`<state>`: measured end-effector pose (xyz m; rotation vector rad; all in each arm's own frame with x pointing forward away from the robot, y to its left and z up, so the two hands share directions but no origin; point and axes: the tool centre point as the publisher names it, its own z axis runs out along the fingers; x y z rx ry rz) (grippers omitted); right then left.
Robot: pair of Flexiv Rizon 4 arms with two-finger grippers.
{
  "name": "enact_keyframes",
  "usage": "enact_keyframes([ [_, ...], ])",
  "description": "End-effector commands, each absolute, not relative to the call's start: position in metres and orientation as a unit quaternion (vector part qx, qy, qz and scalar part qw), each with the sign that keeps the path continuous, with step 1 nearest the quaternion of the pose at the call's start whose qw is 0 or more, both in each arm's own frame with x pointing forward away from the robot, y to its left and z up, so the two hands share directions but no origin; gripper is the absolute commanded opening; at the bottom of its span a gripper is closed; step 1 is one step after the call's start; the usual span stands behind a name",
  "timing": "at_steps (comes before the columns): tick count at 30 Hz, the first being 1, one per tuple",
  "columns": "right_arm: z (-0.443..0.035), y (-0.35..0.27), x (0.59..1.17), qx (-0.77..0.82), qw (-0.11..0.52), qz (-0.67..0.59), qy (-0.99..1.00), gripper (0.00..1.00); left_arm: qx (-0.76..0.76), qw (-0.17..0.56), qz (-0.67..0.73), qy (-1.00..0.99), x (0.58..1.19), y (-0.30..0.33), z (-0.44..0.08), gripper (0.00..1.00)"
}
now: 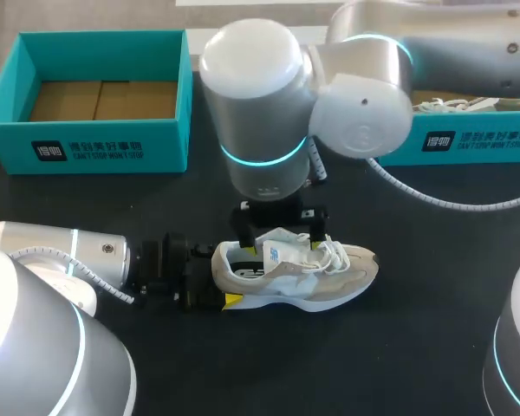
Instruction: Take the shoe out of the shoebox, open the shoe tongue, remove and reinsert the insole, then place the shoe into the shoebox
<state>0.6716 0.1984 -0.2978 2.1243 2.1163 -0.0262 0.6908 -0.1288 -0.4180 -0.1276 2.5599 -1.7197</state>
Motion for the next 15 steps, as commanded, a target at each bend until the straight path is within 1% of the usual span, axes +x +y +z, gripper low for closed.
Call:
enact_keyframes([
  [1, -0.317, 0.238, 0.667, 0.761, 0.154, -0.080, 0.625, 1.00, -0.042, 0.028, -0.556, 0.830, 0.689, -0.129, -0.419, 0.00],
  [15, -0.351, 0.231, 0.673, 0.788, 0.162, -0.112, 0.584, 1.00, -0.042, 0.028, -0.556, 0.830, 0.689, -0.129, -0.419, 0.00],
])
